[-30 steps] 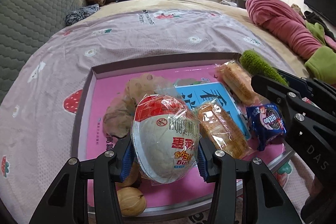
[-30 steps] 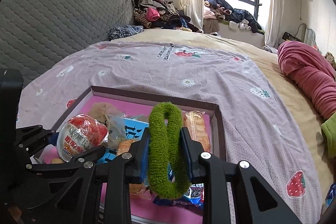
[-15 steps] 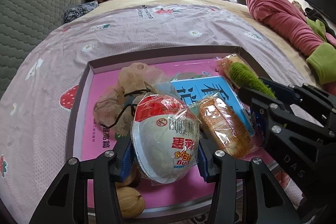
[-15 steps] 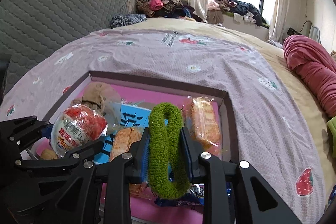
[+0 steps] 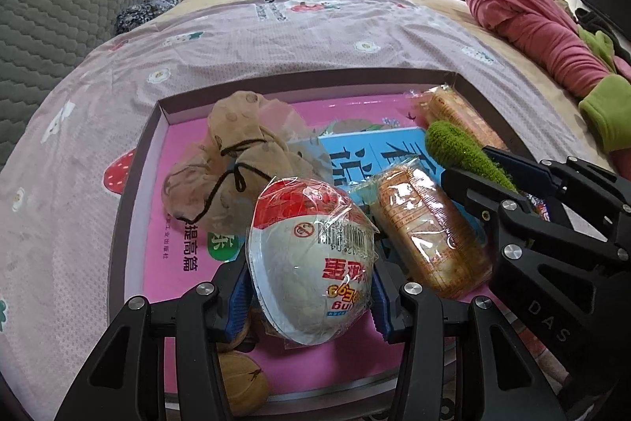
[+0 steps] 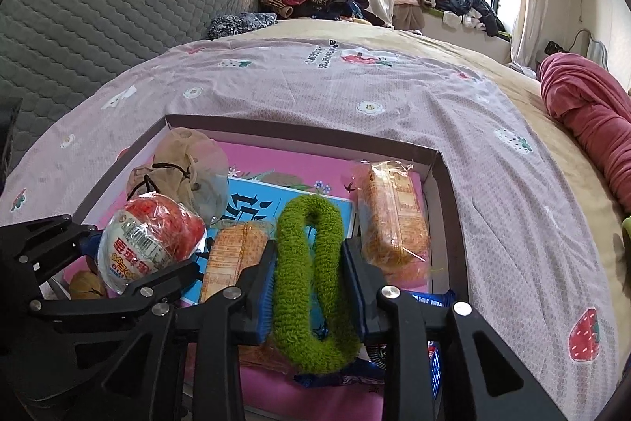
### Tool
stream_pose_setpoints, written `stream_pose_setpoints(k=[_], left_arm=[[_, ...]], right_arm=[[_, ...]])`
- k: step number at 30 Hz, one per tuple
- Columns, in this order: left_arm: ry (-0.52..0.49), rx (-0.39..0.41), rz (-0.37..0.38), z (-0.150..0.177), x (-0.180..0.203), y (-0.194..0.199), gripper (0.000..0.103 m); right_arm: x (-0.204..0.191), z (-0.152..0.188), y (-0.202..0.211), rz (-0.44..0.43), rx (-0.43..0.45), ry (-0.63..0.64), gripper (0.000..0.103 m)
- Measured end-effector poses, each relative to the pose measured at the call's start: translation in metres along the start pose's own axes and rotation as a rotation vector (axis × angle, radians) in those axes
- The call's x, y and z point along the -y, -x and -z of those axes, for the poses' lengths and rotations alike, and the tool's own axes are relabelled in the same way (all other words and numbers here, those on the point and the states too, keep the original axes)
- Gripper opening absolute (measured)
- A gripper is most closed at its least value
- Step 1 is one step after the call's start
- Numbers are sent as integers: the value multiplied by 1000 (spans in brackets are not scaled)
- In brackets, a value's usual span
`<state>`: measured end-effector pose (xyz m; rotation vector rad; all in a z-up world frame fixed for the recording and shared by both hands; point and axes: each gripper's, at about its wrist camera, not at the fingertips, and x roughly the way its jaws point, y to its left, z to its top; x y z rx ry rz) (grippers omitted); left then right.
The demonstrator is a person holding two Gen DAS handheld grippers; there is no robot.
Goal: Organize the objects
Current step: 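Lift the egg snack and green hair tie and carry both over the tray, then open the left tool on the egg snack while the right tool releases the hair tie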
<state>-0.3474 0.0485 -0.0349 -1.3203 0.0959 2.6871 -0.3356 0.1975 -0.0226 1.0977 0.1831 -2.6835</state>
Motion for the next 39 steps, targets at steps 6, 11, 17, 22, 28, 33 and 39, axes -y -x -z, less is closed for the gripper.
stream_pose_setpoints(k=[6,11,17,22,28,33,39], left_arm=[[5,-1,-4,0,0,-1,52],[11,-7,-4,-1,-3,-3,52],[19,-5,-15,-2,-8,1,62],[23,-2,-22,-4,-12,5,67],[14,-14,-32,-5,-13,7,71],[10,-21,-42,-5,-13,7,74],[-4,-8,-52,-6,-12,15,75]], right_arm=[[0,-1,-1,-2,-9,6,36],[-1,-2,-1,0,-12,6,43],[0,-3,4,13,-9,9,47],[0,-4,8,13,-2,14,53],[-1,-5,8,17,-13,21,55],[3,-4,9,24,-19,16,63],[7,-4,11,13,-14,0,63]])
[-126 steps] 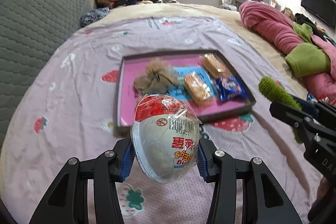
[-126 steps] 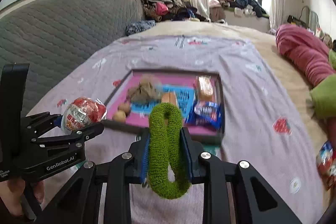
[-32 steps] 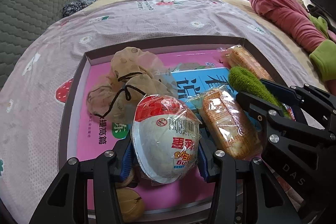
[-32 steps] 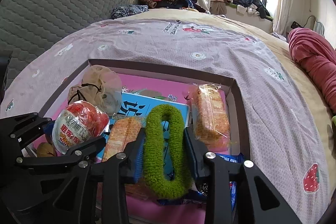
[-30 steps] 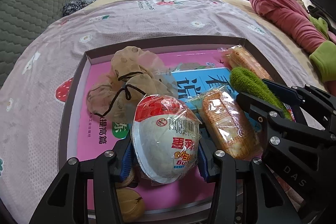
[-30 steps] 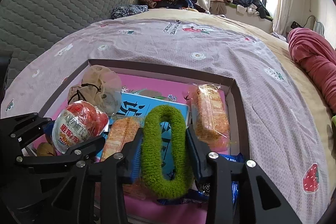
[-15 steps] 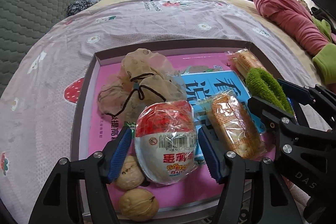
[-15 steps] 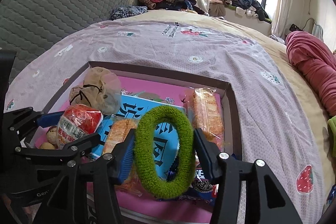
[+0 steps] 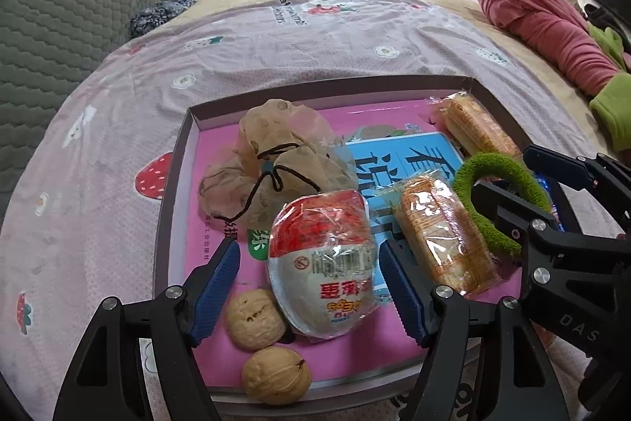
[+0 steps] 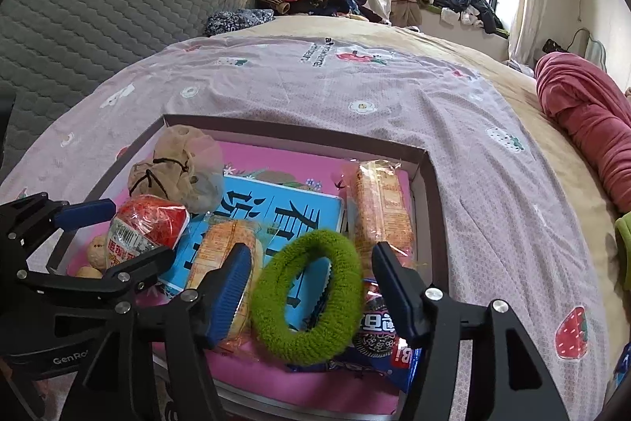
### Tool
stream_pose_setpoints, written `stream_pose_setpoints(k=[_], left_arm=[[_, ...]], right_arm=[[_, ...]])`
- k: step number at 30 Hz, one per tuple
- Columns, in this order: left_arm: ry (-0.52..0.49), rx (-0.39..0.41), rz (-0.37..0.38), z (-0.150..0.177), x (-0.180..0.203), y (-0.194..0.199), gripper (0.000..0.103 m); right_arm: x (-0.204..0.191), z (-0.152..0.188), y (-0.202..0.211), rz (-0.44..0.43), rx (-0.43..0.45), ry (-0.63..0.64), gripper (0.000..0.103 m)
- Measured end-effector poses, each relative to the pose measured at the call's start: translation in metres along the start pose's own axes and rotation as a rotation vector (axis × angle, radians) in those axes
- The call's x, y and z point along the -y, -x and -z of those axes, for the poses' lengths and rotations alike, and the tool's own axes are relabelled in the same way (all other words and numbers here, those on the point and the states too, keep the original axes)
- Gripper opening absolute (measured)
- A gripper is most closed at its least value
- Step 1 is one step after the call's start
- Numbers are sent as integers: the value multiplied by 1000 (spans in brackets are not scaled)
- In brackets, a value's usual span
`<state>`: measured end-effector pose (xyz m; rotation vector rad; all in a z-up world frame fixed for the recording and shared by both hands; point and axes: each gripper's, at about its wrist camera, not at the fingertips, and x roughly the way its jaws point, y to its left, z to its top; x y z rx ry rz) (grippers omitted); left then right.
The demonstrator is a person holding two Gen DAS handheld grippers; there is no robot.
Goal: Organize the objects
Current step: 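Open the left tool on the egg snack while the right tool releases the hair tie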
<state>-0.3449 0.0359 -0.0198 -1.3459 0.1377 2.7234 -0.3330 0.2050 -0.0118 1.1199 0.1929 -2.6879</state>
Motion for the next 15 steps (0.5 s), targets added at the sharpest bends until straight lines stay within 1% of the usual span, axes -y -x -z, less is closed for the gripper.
stream_pose_setpoints(k=[6,10,12,15], left_arm=[[9,3,11,-1,-2,3,75],[13,18,8,-2,-1,7,78],[21,25,10,-3,-3,10,79],[27,34,11,-4,-4,13,80]], right_arm=[[2,-1,4,0,10,-14,68],[5,-2,10,5,28,-25,69],[7,-4,13,4,37,-36,76],[10,-5,16,-4,43,-47,79]])
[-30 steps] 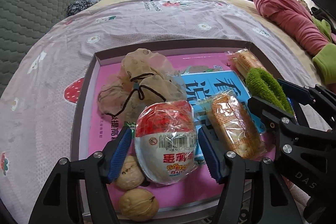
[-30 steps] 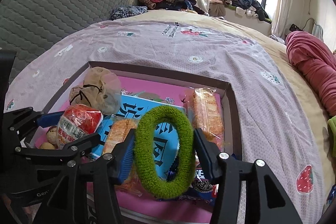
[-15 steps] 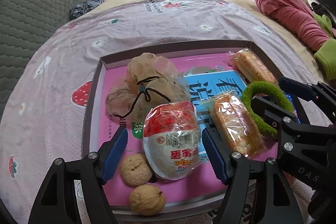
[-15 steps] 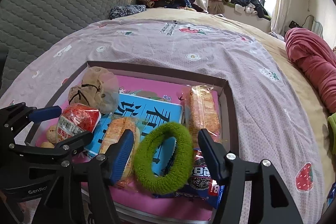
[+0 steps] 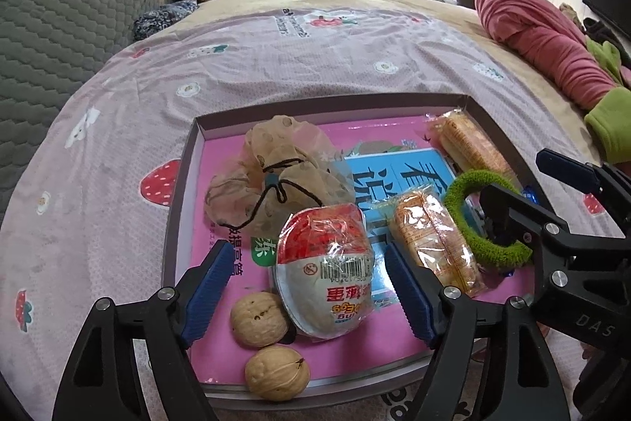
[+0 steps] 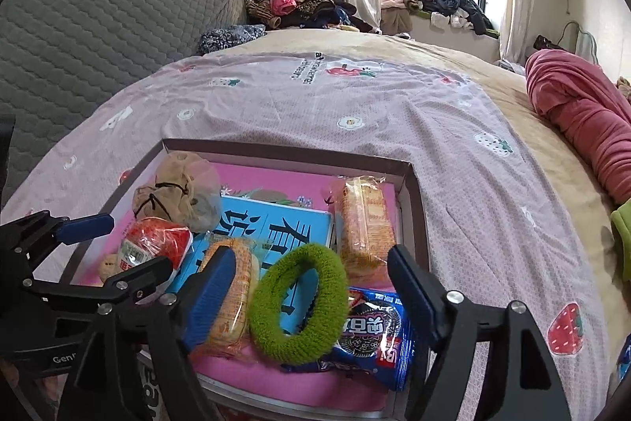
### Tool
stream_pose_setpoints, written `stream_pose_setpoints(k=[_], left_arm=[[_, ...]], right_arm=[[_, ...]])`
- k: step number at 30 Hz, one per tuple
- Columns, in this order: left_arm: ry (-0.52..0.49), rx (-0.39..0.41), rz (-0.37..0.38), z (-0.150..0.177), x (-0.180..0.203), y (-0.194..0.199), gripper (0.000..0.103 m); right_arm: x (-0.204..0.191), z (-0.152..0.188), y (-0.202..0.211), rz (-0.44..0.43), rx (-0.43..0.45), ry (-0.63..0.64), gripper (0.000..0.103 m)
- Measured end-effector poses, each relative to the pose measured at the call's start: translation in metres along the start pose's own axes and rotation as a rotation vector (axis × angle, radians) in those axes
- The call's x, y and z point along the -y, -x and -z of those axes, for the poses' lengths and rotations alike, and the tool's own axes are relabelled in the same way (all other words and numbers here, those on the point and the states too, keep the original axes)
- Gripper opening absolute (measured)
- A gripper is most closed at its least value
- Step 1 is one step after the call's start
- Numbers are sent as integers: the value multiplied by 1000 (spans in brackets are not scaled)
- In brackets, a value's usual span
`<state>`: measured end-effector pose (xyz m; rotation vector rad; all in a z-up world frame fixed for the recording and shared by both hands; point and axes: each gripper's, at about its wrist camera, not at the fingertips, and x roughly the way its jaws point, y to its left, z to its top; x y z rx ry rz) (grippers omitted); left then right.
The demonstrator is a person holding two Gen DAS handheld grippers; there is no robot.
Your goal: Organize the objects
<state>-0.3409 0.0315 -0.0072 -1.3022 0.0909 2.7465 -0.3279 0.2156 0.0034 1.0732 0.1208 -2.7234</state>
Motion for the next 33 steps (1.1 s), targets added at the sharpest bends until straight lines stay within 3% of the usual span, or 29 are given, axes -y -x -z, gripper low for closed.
stream_pose_setpoints(k=[12,24,33], left_arm=[[18,50,-7,-6,-4,16,81],[62,133,-33,-11,-14,37,90],[100,193,-4,-14,-22,63,90]], right_arm=[[3,-5,17,7,46,-23,85],[3,-8,30,22,79,-30,88],[-6,-13,54,44,134,-18,91]])
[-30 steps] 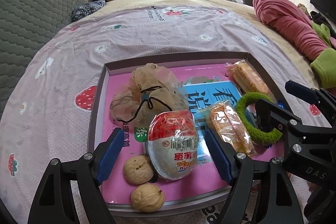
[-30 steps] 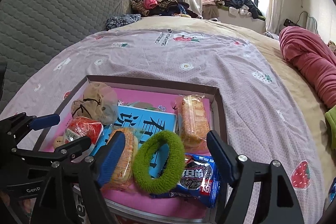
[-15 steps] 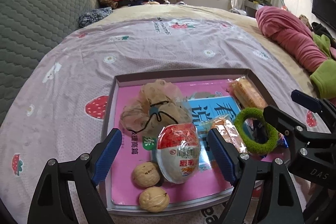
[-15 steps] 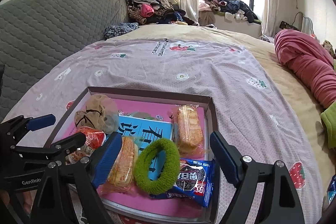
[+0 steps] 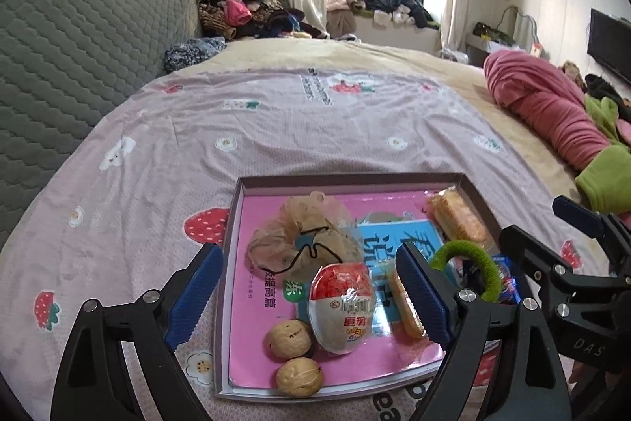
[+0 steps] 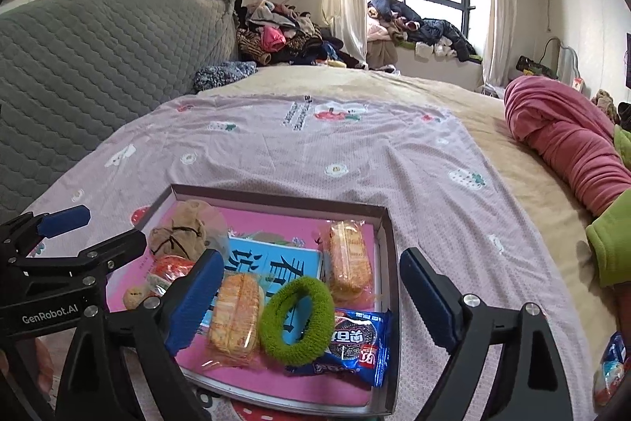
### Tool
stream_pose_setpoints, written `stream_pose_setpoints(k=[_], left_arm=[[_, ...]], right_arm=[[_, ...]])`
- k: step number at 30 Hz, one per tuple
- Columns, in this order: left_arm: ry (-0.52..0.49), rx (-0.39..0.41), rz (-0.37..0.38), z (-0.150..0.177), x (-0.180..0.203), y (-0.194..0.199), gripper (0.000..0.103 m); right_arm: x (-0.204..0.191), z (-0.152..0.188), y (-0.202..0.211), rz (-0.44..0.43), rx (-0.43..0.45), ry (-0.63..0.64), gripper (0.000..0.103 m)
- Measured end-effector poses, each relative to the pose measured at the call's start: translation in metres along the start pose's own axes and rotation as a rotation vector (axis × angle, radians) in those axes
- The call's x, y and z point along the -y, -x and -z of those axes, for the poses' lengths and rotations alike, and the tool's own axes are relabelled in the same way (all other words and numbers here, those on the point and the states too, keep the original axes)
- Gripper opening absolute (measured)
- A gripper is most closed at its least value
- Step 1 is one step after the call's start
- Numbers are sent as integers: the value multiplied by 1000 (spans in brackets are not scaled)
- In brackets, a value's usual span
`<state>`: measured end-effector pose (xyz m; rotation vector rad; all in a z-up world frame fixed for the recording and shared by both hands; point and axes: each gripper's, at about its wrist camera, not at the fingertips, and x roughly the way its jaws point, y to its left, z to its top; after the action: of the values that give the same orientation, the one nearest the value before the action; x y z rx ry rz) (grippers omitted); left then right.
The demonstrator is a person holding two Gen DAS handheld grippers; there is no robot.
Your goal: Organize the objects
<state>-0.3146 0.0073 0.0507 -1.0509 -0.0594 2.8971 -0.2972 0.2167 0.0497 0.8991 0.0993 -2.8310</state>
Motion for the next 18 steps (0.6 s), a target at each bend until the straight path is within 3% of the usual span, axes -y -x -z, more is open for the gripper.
stream_pose_setpoints(k=[4,8,18], left_arm=[[-8,15,0,-2,2,10,90],[-11,41,-9,-3,5,22,90],[-6,58,-63,4,4,53,90]], right_arm=[[-8,-4,15,-1,34,10,91],[-14,-7,30,11,64,20,100],[-16,-10,59,-3,97,1,102]])
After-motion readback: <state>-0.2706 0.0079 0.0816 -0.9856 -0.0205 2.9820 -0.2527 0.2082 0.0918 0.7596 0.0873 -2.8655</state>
